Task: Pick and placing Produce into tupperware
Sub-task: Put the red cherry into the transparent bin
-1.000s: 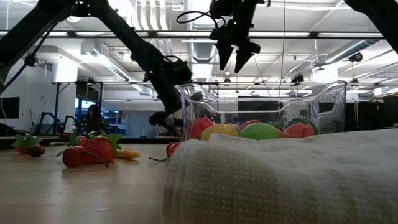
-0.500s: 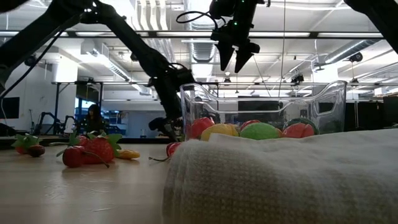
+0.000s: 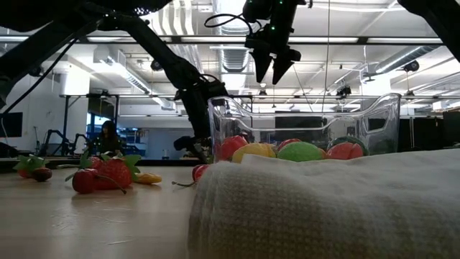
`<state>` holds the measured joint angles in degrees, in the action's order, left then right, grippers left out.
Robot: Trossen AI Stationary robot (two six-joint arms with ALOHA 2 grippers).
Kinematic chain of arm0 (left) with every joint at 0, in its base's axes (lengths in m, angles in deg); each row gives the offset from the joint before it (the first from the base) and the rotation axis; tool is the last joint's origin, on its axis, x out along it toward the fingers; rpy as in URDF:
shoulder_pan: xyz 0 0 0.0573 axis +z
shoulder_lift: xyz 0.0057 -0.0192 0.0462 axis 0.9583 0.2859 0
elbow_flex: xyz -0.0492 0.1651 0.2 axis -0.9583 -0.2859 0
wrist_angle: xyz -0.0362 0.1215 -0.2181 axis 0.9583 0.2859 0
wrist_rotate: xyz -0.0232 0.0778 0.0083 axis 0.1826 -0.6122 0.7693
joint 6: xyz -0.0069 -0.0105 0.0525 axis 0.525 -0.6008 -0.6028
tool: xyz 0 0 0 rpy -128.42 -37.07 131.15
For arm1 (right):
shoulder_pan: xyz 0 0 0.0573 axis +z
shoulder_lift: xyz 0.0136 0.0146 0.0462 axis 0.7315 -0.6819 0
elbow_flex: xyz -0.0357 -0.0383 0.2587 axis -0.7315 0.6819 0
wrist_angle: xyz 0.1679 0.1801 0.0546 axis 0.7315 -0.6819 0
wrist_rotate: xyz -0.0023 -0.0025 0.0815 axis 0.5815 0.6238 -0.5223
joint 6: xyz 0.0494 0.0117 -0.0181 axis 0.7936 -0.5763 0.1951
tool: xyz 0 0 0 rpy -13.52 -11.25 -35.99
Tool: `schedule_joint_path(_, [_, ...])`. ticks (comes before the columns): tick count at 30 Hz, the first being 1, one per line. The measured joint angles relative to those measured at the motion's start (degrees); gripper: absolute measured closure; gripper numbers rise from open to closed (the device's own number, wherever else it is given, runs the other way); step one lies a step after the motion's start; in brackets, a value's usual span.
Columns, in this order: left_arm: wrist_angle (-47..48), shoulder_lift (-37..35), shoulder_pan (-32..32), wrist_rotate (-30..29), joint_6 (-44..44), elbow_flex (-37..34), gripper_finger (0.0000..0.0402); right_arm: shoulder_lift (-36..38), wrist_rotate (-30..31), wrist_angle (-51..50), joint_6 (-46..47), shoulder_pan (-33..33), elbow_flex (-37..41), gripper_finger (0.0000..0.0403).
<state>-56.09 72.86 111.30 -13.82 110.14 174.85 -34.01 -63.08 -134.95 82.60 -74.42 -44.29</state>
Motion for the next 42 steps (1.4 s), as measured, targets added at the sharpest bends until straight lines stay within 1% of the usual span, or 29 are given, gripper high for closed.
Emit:
schedule_joint_path(5, [0.04,0.06,-0.02,-0.26,-0.02,-0.06,0.0167,0.00,0.00,-0.01,0.02,-0.10,0.00,0.0074])
schedule_joint_path(10, [-0.67,0.15,-0.50,0.15,-0.33,-0.08,0.0192,0.00,0.00,0.01,0.02,-0.12,0.00,0.0074])
schedule_joint_path(15, [-0.64,0.28,-1.67,-0.30,-0.53,-0.11,0.0203,0.00,0.00,0.01,0.02,-0.12,0.00,0.0074])
schedule_joint_path(28, [-0.21,0.28,-2.03,-1.13,-0.08,-0.11,0.0209,0.00,0.00,-0.29,-1.16,-0.12,0.00,0.0074])
schedule_joint_path(30, [-0.08,0.28,-2.03,-1.15,0.00,-0.11,0.0221,0.00,0.00,-0.77,-1.31,-0.12,0.00,0.0074])
schedule_joint_path(37, [-0.27,0.28,-2.08,-0.57,0.00,-0.19,0.0287,0.00,0.00,-0.95,-2.22,-0.12,0.00,0.0074])
schedule_joint_path(42, [-0.37,0.28,-2.14,-0.50,0.01,-0.22,0.0308,0.00,0.00,-0.97,-2.56,-0.12,0.00,0.0074])
